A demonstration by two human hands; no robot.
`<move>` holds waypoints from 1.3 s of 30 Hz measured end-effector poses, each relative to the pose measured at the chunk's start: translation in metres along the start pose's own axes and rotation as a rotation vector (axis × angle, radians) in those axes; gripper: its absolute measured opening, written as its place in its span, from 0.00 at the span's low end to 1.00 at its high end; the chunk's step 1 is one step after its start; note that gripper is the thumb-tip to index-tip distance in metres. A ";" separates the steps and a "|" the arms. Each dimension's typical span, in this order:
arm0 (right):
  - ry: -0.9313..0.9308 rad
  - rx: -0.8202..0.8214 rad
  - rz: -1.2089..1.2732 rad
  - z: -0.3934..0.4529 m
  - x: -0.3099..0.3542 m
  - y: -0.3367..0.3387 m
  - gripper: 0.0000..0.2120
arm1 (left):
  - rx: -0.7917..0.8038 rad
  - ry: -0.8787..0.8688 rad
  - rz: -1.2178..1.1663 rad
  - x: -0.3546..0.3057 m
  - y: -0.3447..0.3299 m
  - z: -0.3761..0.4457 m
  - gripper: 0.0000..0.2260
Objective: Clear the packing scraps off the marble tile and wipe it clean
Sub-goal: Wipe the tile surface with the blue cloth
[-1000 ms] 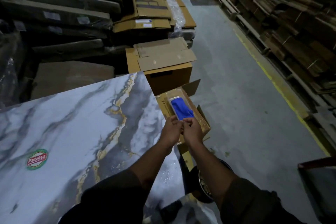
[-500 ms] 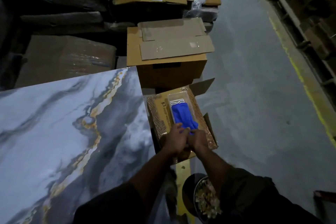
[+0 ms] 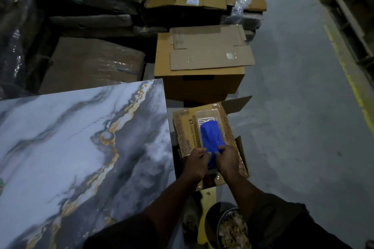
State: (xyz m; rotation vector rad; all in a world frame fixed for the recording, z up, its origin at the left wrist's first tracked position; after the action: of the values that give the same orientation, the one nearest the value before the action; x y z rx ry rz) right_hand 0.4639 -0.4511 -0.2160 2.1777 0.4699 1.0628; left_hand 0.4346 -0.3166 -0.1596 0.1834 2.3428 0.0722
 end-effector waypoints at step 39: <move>0.846 0.376 0.361 -0.510 0.252 -0.057 0.07 | -0.387 -0.697 -0.126 0.065 0.441 -0.376 0.20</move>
State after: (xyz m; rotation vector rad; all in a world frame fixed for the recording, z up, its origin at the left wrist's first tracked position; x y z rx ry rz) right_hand 0.2087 -0.0612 0.1148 2.0705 0.6960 2.2671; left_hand 0.1705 0.1307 0.1061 -0.1186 1.6024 0.3395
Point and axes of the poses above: each hand's wrist, its own z-axis towards the middle knuckle, its own y-axis out of the back of the hand, x = y × z, the point moved 5 cm from there along z, towards the middle knuckle, and after that the axes turned 2 degrees about z, right-handed, at the moved point
